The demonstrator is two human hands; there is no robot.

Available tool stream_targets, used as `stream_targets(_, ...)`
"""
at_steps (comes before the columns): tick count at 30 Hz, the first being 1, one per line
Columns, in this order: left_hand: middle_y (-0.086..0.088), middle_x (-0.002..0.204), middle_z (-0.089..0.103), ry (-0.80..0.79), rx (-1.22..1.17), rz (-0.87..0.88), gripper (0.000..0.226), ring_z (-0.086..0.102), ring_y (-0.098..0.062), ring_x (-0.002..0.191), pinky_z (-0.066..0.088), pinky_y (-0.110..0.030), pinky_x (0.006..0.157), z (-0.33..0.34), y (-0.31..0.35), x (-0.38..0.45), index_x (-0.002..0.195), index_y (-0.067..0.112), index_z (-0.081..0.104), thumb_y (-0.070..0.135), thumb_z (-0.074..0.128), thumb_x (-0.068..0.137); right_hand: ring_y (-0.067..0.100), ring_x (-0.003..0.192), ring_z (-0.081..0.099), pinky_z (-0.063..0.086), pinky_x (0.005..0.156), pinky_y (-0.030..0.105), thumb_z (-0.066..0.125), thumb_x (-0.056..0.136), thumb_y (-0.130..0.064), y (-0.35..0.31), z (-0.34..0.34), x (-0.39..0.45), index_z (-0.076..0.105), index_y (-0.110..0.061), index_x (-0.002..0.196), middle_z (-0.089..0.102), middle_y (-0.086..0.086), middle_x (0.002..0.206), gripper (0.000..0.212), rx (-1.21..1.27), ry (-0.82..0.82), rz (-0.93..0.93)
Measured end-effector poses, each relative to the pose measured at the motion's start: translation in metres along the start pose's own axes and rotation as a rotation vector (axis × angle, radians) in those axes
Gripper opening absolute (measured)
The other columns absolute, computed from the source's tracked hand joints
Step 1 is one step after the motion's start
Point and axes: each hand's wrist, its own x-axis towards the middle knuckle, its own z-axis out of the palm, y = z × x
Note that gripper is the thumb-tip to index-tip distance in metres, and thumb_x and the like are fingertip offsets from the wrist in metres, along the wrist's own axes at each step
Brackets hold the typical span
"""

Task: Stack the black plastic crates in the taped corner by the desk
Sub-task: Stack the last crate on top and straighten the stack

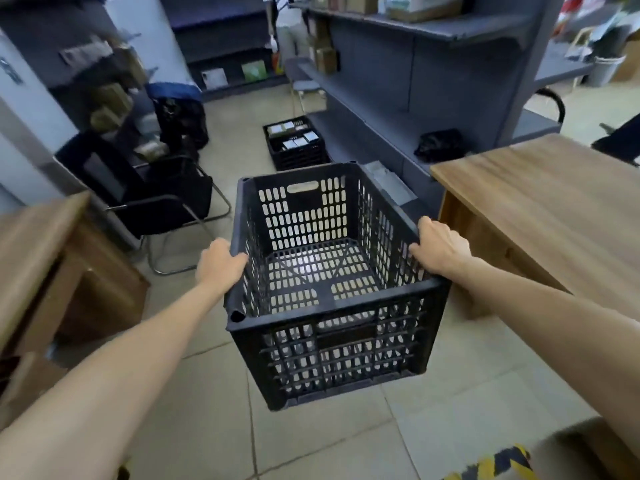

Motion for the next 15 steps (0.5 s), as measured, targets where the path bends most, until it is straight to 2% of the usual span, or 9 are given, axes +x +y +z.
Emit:
stream_targets(3,-0.005,0.066,0.054,0.069,-0.021,0.003,0.021,0.061,-0.035,0.072,0.037,-0.031,0.054,-0.074,-0.011,0.011,0.074,0.007,0.05,0.023,0.061,0.083,0.037,0.103,0.061,0.041,0.07,0.035,0.055,0.093,-0.025,-0.066,-0.038,0.006,0.049,-0.009,0.115,0.061,0.015,0.117,0.028,0.014,0.036,-0.05)
stream_targets(5,-0.004,0.066,0.053,0.136,-0.013,-0.011,0.021,0.056,-0.028,0.064,0.035,-0.029,0.052,-0.122,-0.019,0.01,0.078,0.007,0.051,0.023,0.061,0.087,0.039,0.104,0.059,0.04,0.071,0.037,0.054,0.092,-0.024,-0.109,-0.056,0.007,0.049,-0.007,0.112,0.06,0.017,0.117,0.027,0.013,0.056,-0.109)
stream_targets(7,-0.003,0.062,0.05,0.199,0.002,-0.031,0.025,0.052,-0.023,0.056,0.032,-0.027,0.047,-0.166,-0.035,0.01,0.073,0.008,0.049,0.024,0.06,0.089,0.041,0.105,0.058,0.038,0.072,0.038,0.054,0.092,-0.024,-0.152,-0.071,0.006,0.047,-0.005,0.11,0.059,0.019,0.118,0.027,0.012,0.072,-0.178)
stream_targets(11,-0.003,0.064,0.053,0.296,-0.012,-0.077,0.021,0.056,-0.03,0.064,0.03,-0.028,0.049,-0.245,-0.079,-0.001,0.076,0.008,0.055,0.025,0.059,0.088,0.041,0.101,0.058,0.039,0.071,0.039,0.055,0.091,-0.026,-0.24,-0.083,0.001,0.043,-0.007,0.101,0.059,0.02,0.113,0.024,0.037,0.084,-0.332)
stream_targets(15,-0.001,0.064,0.048,0.394,-0.031,-0.15,0.019,0.048,-0.021,0.063,0.029,-0.027,0.049,-0.301,-0.117,-0.021,0.075,0.01,0.051,0.016,0.055,0.093,0.041,0.101,0.06,0.047,0.077,0.043,0.058,0.089,-0.029,-0.317,-0.071,-0.002,0.048,-0.006,0.107,0.061,0.02,0.112,0.031,0.074,0.063,-0.45)
